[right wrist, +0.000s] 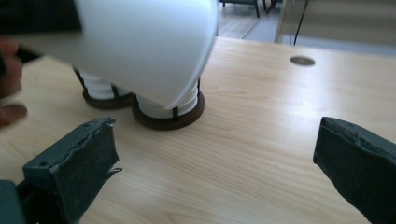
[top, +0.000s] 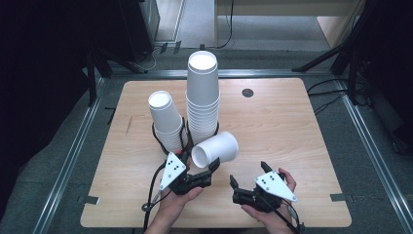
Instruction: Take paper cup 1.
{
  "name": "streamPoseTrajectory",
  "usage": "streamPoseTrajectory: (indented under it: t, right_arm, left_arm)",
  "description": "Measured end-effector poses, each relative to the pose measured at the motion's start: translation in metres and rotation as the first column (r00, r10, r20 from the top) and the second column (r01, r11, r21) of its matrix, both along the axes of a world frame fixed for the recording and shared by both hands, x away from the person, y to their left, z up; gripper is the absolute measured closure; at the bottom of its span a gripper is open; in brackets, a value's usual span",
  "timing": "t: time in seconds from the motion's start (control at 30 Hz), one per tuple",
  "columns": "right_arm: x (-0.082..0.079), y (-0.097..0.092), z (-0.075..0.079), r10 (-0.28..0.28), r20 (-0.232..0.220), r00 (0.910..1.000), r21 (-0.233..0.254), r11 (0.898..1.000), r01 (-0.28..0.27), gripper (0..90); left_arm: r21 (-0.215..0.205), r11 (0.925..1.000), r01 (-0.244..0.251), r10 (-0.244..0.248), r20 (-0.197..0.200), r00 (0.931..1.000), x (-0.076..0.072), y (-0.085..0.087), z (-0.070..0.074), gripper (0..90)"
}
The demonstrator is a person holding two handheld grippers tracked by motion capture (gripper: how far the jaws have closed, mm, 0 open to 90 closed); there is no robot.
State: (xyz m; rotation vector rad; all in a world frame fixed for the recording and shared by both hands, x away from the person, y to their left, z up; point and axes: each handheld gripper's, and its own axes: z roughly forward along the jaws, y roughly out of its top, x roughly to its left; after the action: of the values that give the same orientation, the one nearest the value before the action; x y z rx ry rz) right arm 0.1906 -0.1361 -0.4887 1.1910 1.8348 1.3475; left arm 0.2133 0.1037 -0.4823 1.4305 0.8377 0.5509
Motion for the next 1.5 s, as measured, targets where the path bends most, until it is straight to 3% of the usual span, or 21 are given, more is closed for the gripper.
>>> streamPoseTrajectory:
  t: [0.03, 0.1, 0.2, 0.33, 0.37, 0.53, 0.7, 0.83, 0.9, 0.93, 0.97, 1.0, 1.1, 1.13, 1.17, 1.4, 1.43, 1.47, 1.5]
  right_arm:
    - [0.003, -0.006, 0.003, -0.008, -0.051, 0.9987, 0.094, 0.996, 0.013, 0.0]
    - [0.005, -0.011, 0.006, 0.001, -0.091, 0.9959, 0.176, 0.984, 0.016, 0.0]
    - [0.006, -0.015, 0.011, 0.016, -0.132, 0.9911, 0.234, 0.972, 0.016, 0.0]
    - [0.006, -0.014, 0.019, -0.009, -0.168, 0.9858, 0.300, 0.952, 0.059, 0.0]
    - [0.007, -0.014, 0.021, -0.011, -0.182, 0.9832, 0.330, 0.941, 0.072, 0.0]
    - [0.010, -0.014, 0.029, -0.044, -0.202, 0.9784, 0.396, 0.910, 0.123, 0.0]
    - [0.013, -0.008, 0.033, -0.021, -0.250, 0.9679, 0.469, 0.872, 0.140, 0.0]
    - [0.016, -0.006, 0.032, -0.033, -0.312, 0.9494, 0.534, 0.820, 0.205, 0.0]
    - [0.019, -0.005, 0.031, -0.034, -0.351, 0.9359, 0.573, 0.783, 0.243, 0.0]
    - [0.019, -0.005, 0.031, -0.034, -0.351, 0.9359, 0.573, 0.783, 0.243, 0.0]
    - [0.020, -0.003, 0.031, -0.023, -0.386, 0.9221, 0.607, 0.747, 0.273, 0.0]
    - [0.021, -0.003, 0.030, -0.020, -0.399, 0.9168, 0.613, 0.738, 0.283, 0.0]
    - [0.024, 0.000, 0.030, 0.014, -0.443, 0.8965, 0.648, 0.696, 0.310, 0.0]
    - [0.024, 0.000, 0.030, 0.014, -0.443, 0.8965, 0.648, 0.696, 0.310, 0.0]
    - [0.025, 0.002, 0.030, 0.041, -0.462, 0.8858, 0.672, 0.668, 0.319, 0.0]
    - [0.028, 0.005, 0.030, 0.070, -0.499, 0.8637, 0.709, 0.606, 0.361, 0.1]
    - [0.028, 0.005, 0.030, 0.070, -0.499, 0.8637, 0.709, 0.606, 0.361, 0.1]
    - [0.029, 0.005, 0.030, 0.083, -0.516, 0.8527, 0.721, 0.579, 0.380, 0.2]
    - [0.030, 0.004, 0.030, 0.094, -0.525, 0.8457, 0.728, 0.564, 0.390, 0.2]
  left_arm:
    - [-0.005, 1.0000, 0.004, -0.004, 0.004, 1.0000, 0.001, -0.002, -0.001, 22.8]
    - [-0.003, 1.0000, 0.000, 0.000, 0.009, 1.0000, 0.001, -0.003, -0.001, 22.8]
    - [-0.014, 0.9999, -0.008, 0.009, 0.016, 0.9998, 0.003, -0.005, -0.002, 22.7]
    - [-0.018, 0.9998, -0.013, 0.014, 0.029, 0.9995, 0.003, -0.007, -0.003, 22.7]
    - [-0.016, 0.9998, -0.013, 0.013, 0.031, 0.9994, 0.003, -0.008, -0.003, 22.7]
    - [-0.016, 0.9997, -0.016, 0.017, 0.041, 0.9990, 0.004, -0.010, -0.005, 22.7]
    - [-0.028, 0.9995, -0.017, 0.019, 0.048, 0.9987, 0.005, -0.011, -0.007, 22.7]
    - [-0.031, 0.9994, -0.017, 0.019, 0.053, 0.9984, 0.005, -0.012, -0.008, 22.7]
    - [-0.027, 0.9995, -0.017, 0.019, 0.054, 0.9983, 0.005, -0.013, -0.009, 22.7]
    - [-0.027, 0.9995, -0.017, 0.019, 0.054, 0.9983, 0.005, -0.013, -0.009, 22.7]
    - [-0.025, 0.9995, -0.017, 0.018, 0.052, 0.9985, 0.006, -0.013, -0.010, 22.7]
    - [-0.020, 0.9996, -0.017, 0.018, 0.051, 0.9985, 0.006, -0.013, -0.010, 22.7]
    - [-0.020, 0.9997, -0.016, 0.017, 0.058, 0.9982, 0.005, -0.014, -0.011, 22.7]
    - [-0.020, 0.9997, -0.016, 0.017, 0.058, 0.9982, 0.005, -0.014, -0.011, 22.7]
    - [-0.025, 0.9996, -0.012, 0.014, 0.063, 0.9979, 0.005, -0.014, -0.011, 22.7]
    - [-0.018, 0.9998, -0.012, 0.013, 0.077, 0.9970, 0.005, -0.015, -0.012, 22.7]
    - [-0.018, 0.9998, -0.012, 0.013, 0.077, 0.9970, 0.005, -0.015, -0.012, 22.7]
    - [-0.016, 0.9998, -0.016, 0.017, 0.084, 0.9963, 0.005, -0.016, -0.012, 22.7]
    - [-0.016, 0.9998, -0.015, 0.016, 0.085, 0.9962, 0.005, -0.016, -0.013, 22.7]
